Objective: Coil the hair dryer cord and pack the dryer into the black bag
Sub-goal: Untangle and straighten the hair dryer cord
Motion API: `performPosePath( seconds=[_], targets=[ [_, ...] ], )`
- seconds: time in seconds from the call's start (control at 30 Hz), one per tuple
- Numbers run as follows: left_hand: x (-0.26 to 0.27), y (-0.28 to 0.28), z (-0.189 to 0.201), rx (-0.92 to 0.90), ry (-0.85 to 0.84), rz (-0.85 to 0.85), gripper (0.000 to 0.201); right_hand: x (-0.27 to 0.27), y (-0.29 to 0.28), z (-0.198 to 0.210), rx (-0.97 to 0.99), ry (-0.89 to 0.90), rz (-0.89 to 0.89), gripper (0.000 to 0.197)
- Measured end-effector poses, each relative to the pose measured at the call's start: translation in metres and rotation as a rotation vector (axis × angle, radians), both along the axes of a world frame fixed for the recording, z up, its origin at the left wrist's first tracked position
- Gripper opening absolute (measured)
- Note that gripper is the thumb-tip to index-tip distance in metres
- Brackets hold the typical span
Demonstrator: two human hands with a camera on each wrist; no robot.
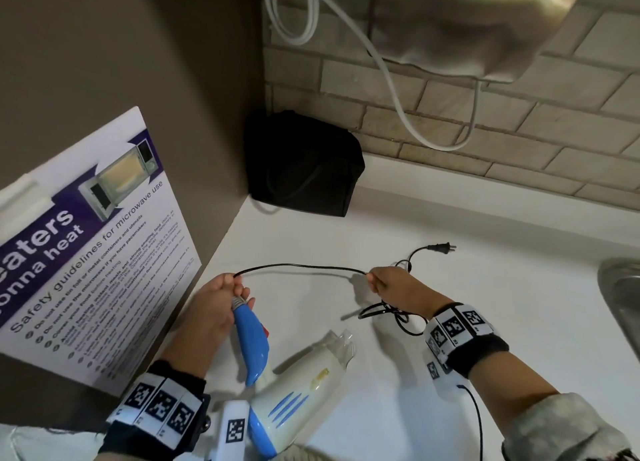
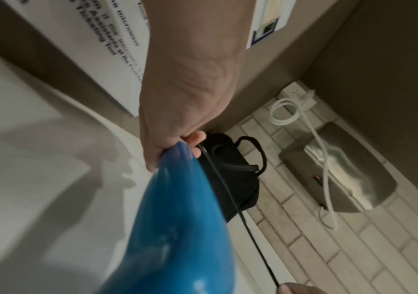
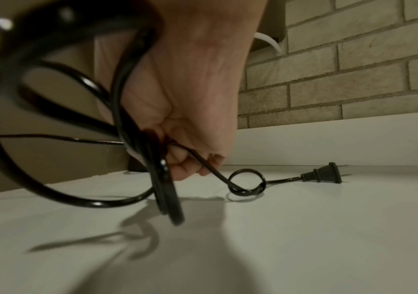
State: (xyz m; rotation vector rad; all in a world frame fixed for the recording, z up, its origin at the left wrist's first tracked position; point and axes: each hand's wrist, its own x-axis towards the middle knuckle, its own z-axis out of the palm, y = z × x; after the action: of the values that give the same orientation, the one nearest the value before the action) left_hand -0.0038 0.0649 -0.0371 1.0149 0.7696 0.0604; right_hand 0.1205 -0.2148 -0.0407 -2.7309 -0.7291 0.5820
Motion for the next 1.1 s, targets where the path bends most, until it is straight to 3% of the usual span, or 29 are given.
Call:
performPosePath(
  seconds=[0.23, 0.3, 0.43, 0.57, 0.7, 0.83, 0.9, 0.93, 1.0, 1.1],
  targets=[
    [0.002, 0.007, -0.008, -0.054, 0.087, 0.038, 0.039, -0.01, 0.002, -0.002, -0.096, -0.018, 0.014, 0.025],
    [-0.001, 0.01, -0.01, 0.023, 0.121, -0.01, 0.035, -0.011, 0.007, 0.004, -0.07, 0.034, -0.008, 0.03],
    [0.0, 0.01, -0.017, 0.369, 0.225, -0.21, 0.027, -0.017, 0.012, 0.031, 0.102, 0.212, -0.078, 0.038],
    [0.004, 0.0, -0.015, 0.902, 0.309, -0.484, 0.033, -0.025, 0.018, 0.063, 0.148, 0.212, -0.024, 0.037],
    [0.0, -0.018, 0.006, 1.061, 0.126, -0.646, 0.046, -0.036, 0.023, 0.091, 0.187, 0.214, 0.054, 0.035],
    [-0.009, -0.038, 0.039, 1.365, -0.303, -0.512, 0.058, -0.049, 0.028, 0.11, 0.246, 0.193, 0.121, 0.034],
    [-0.009, -0.054, 0.056, 1.545, -0.475, -0.624, 0.064, -0.054, 0.032, 0.113, 0.26, 0.134, 0.195, 0.034],
    [-0.007, -0.064, 0.064, 1.597, -0.481, -0.714, 0.067, -0.056, 0.034, 0.114, 0.268, 0.094, 0.229, 0.034],
    [-0.001, -0.079, 0.069, 1.607, -0.431, -0.838, 0.058, -0.059, 0.035, 0.116, 0.289, 0.034, 0.273, 0.029],
    [0.003, -0.084, 0.069, 1.531, -0.443, -0.763, 0.027, -0.059, 0.028, 0.121, 0.333, 0.035, 0.259, 0.018]
  ],
)
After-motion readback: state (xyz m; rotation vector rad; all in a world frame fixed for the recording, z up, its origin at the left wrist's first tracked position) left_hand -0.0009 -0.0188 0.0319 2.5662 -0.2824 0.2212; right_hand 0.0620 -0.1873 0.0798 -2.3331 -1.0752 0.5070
